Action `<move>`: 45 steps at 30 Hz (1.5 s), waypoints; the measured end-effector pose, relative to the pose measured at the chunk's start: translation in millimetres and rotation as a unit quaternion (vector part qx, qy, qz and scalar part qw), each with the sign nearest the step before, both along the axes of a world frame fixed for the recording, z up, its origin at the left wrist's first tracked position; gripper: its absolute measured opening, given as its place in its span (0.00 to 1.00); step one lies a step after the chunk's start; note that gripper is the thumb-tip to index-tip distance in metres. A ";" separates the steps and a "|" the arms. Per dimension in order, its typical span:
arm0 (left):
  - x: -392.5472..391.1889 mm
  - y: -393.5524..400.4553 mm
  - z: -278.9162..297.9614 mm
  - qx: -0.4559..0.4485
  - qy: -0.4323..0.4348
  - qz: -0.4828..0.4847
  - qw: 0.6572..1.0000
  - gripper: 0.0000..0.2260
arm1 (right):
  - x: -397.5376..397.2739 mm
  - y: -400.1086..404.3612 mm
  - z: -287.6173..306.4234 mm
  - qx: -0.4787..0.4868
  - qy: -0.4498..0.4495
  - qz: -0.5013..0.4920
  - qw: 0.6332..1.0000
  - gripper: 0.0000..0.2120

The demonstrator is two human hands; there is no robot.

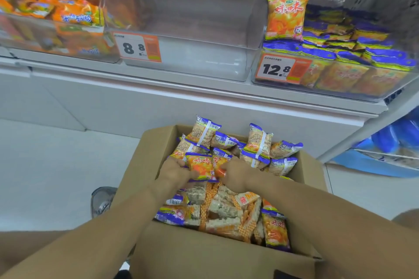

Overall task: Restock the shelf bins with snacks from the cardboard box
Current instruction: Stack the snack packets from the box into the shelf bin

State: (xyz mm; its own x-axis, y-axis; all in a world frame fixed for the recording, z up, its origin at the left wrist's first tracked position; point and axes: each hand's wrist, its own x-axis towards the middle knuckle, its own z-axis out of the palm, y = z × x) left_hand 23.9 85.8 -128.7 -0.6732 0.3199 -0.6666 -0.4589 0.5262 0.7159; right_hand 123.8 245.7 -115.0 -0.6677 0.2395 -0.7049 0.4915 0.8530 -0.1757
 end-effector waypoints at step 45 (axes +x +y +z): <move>-37.5 35.4 221.2 0.229 0.033 -0.173 0.957 0.12 | 9.2 84.6 252.3 -0.301 0.304 -0.188 0.884 0.26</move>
